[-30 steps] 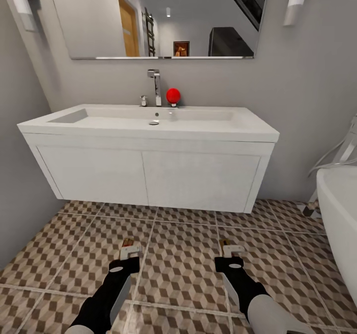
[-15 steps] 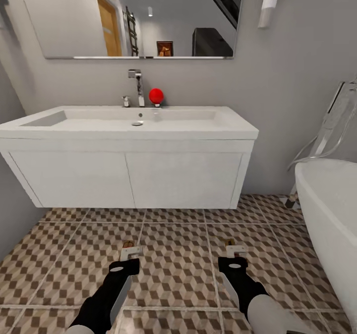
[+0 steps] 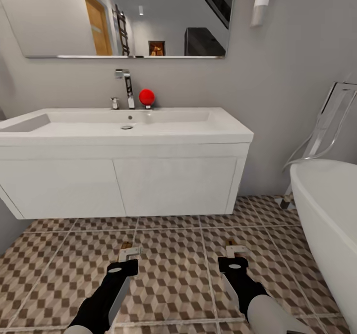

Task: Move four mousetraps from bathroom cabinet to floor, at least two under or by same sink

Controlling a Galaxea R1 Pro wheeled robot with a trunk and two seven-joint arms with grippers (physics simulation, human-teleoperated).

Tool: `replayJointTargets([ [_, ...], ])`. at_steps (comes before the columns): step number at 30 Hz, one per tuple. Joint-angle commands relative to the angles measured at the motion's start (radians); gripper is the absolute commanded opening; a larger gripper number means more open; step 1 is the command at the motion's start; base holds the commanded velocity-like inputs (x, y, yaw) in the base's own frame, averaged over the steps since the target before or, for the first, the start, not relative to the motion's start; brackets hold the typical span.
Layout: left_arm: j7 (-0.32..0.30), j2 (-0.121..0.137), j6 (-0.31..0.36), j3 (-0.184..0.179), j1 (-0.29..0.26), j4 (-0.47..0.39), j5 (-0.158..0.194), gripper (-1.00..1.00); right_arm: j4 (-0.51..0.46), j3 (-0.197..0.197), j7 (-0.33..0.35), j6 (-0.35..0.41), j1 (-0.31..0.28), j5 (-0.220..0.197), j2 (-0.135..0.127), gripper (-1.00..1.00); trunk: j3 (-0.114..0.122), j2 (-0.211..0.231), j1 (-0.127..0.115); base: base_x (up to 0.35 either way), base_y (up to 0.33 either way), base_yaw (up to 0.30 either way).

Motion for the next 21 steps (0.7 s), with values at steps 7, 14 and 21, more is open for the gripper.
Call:
replayJointTargets([
  [7,0.007,0.002,0.005,-0.002,0.0,-0.001,0.01,-1.0,0.009,-0.005,0.02,0.008,0.0,0.006,-0.001,-1.0,-0.001,0.0,0.0,0.322,0.0,0.0],
  [14,0.007,0.003,0.005,-0.001,0.0,-0.001,0.012,-1.0,0.01,-0.005,0.036,0.015,0.0,0.004,-0.001,-1.0,-0.001,0.0,0.0,0.32,0.0,0.0],
  [21,0.007,0.004,0.005,0.0,0.0,-0.001,0.013,-1.0,0.03,-0.007,0.075,0.019,0.0,0.006,-0.001,-1.0,-0.001,0.0,0.0,0.123,0.0,0.0],
])
